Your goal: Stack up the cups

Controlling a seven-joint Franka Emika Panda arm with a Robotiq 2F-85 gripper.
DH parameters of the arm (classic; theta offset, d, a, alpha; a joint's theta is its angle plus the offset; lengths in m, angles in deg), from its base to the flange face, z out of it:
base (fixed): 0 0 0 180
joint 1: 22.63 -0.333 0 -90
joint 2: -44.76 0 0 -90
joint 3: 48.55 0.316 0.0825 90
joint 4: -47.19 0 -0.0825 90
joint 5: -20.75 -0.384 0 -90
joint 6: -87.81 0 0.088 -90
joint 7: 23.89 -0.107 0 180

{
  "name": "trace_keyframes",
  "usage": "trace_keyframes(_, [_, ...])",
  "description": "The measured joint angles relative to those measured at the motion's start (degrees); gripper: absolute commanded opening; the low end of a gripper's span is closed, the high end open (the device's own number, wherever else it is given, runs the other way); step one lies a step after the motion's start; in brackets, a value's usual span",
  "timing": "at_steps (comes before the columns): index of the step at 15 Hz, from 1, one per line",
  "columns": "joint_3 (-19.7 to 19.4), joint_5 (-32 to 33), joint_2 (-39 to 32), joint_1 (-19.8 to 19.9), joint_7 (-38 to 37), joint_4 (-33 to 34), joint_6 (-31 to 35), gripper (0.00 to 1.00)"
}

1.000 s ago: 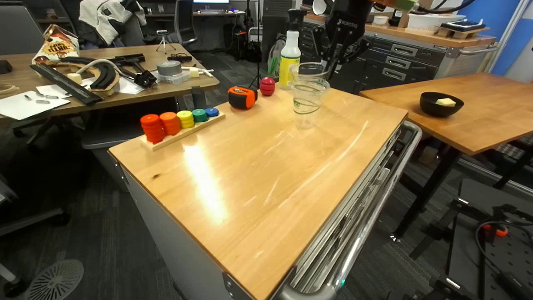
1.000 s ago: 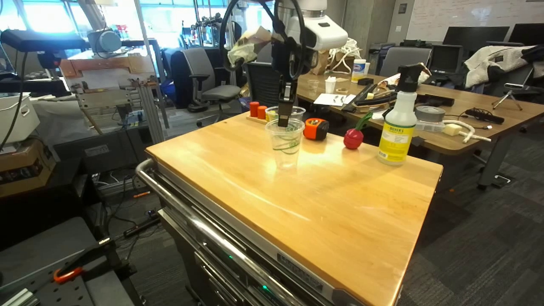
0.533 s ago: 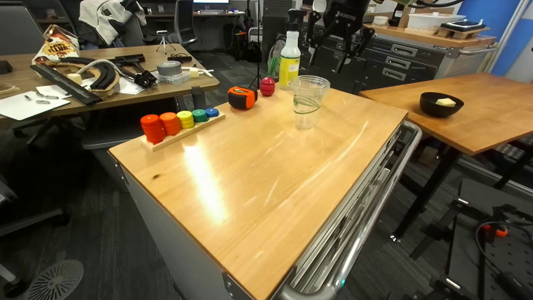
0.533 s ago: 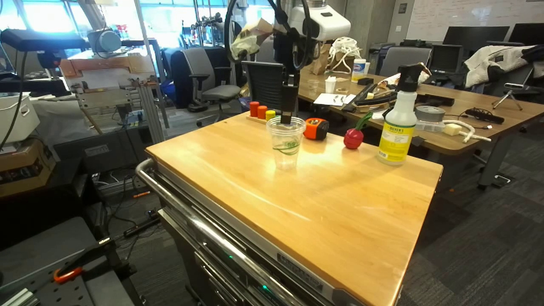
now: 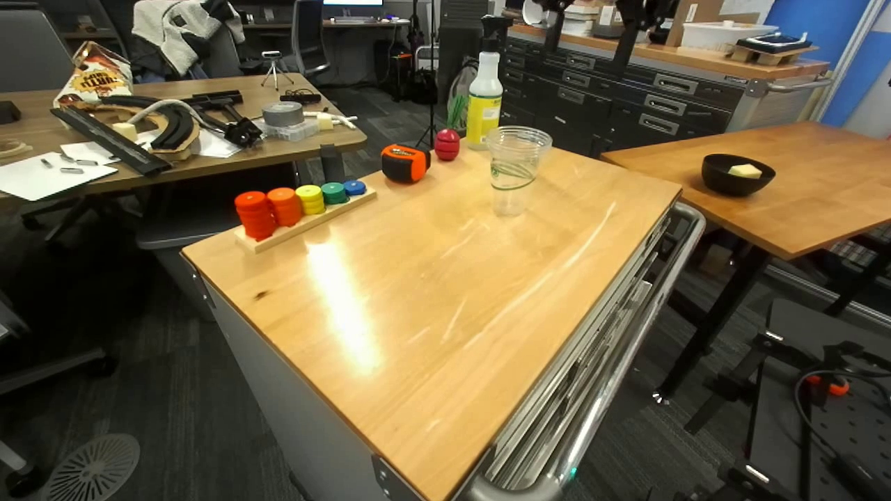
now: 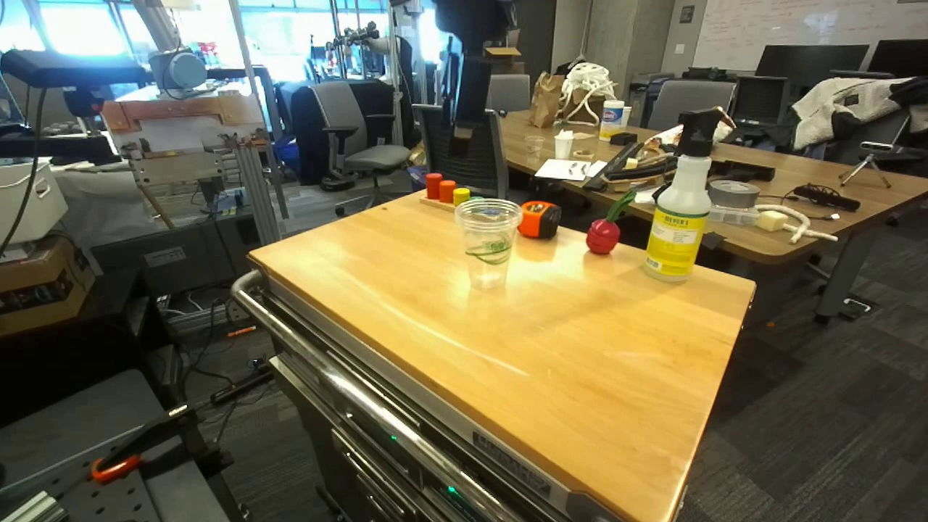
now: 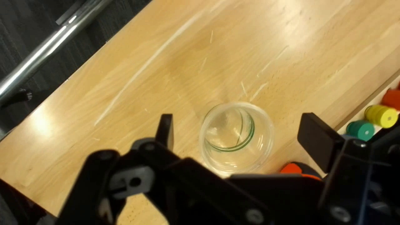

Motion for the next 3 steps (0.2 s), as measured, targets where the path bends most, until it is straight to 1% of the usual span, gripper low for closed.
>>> trace_keyframes(3, [0.64,-0.13,4.33,-0.31,7.11,1.37,-6.55,1.00])
